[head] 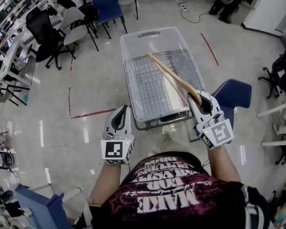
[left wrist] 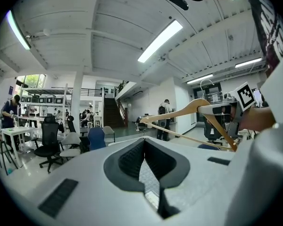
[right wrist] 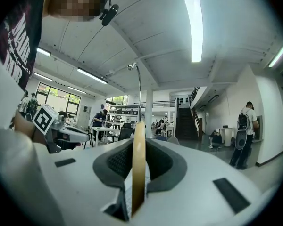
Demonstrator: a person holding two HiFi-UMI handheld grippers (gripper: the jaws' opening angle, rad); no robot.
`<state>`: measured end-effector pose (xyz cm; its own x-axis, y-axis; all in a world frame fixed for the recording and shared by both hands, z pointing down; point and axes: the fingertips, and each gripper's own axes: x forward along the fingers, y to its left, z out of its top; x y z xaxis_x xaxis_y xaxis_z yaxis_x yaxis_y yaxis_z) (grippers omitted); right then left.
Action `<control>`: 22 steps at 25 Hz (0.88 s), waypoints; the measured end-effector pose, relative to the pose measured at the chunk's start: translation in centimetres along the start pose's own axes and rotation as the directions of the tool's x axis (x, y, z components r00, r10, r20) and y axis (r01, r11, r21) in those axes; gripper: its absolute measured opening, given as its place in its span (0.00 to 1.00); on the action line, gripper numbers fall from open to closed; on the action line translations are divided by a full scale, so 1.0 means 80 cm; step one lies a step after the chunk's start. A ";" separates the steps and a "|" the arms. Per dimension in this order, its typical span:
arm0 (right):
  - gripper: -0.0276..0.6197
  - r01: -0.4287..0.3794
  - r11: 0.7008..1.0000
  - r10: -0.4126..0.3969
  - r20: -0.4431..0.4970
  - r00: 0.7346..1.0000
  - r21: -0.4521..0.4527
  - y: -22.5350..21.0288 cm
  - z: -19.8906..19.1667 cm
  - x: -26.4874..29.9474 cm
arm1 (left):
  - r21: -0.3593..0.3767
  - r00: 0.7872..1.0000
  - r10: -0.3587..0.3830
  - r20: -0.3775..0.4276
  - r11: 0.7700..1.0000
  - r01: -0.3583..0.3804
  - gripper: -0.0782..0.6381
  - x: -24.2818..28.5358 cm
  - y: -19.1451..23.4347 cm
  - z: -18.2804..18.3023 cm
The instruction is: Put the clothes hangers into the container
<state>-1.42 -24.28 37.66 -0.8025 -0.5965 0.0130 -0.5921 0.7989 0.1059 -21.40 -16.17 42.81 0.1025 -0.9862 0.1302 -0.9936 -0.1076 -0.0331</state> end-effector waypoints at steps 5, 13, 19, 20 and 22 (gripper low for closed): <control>0.14 -0.008 1.000 0.008 -0.009 1.000 0.014 -0.033 -0.007 0.038 | 0.005 1.000 -0.015 -0.015 1.000 0.015 0.12 0.046 0.005 0.001; 0.14 -0.033 0.997 0.036 -0.035 0.999 0.070 -0.069 -0.027 0.082 | -0.001 0.999 -0.017 -0.050 1.000 0.017 0.12 0.099 0.008 -0.002; 0.14 -0.059 0.992 0.068 -0.076 0.995 0.115 -0.080 -0.061 0.117 | -0.004 0.998 0.002 -0.068 1.000 -0.002 0.12 0.123 0.022 -0.004; 0.14 -0.065 0.990 0.076 -0.083 0.994 0.124 -0.083 -0.067 0.123 | -0.003 0.998 0.007 -0.068 1.000 -0.008 0.12 0.127 0.024 -0.004; 0.14 -0.076 0.988 0.090 -0.099 0.991 0.132 -0.088 -0.078 0.134 | -0.003 0.998 0.019 -0.068 1.000 -0.020 0.12 0.135 0.026 -0.002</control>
<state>-5.41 -36.81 43.26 -0.8411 -0.5272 0.1206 -0.5337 0.8452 -0.0276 -22.37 -27.02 44.28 0.0799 -0.9773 0.1964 -0.9956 -0.0880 -0.0330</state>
